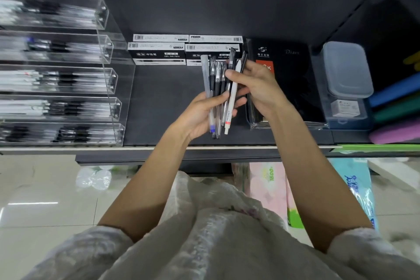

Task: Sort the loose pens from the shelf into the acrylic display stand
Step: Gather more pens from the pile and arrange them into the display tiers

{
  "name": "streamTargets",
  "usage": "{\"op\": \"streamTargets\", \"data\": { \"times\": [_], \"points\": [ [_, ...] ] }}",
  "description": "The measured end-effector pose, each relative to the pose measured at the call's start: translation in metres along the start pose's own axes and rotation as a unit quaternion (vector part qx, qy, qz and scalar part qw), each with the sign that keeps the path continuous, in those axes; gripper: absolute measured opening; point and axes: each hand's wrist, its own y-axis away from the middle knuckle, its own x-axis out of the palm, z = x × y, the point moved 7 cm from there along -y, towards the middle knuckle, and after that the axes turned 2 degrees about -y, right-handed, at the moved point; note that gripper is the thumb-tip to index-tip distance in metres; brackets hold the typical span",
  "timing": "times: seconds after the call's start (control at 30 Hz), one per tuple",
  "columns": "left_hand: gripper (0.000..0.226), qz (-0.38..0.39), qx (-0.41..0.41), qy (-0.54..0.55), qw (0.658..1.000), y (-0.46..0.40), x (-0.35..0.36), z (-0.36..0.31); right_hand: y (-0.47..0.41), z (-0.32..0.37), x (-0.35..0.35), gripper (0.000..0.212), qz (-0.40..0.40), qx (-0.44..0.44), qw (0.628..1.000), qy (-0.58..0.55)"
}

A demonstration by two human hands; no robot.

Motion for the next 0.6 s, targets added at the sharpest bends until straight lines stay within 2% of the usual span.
{"op": "streamTargets", "data": {
  "times": [0.17,0.3,0.4,0.5,0.6],
  "points": [
    [0.024,0.011,0.011,-0.006,1.0,-0.001,-0.002,0.001,0.003,0.001,0.003,0.019,-0.001,-0.015,1.0,-0.018],
    [0.02,-0.023,0.024,-0.056,0.998,0.004,-0.002,0.001,0.01,0.003,0.004,0.018,-0.037,-0.037,0.999,-0.007],
    [0.02,-0.06,0.041,-0.081,0.994,0.015,-0.01,-0.001,0.012,0.001,0.014,0.017,-0.036,-0.053,0.998,-0.002],
    [0.018,-0.108,0.071,-0.119,0.984,0.035,-0.026,-0.005,0.014,-0.005,0.037,0.028,-0.004,-0.063,0.998,0.028],
    [0.016,-0.153,0.122,-0.085,0.977,0.063,-0.042,-0.016,0.021,-0.008,0.062,0.049,-0.01,-0.079,0.992,0.103]
  ]
}}
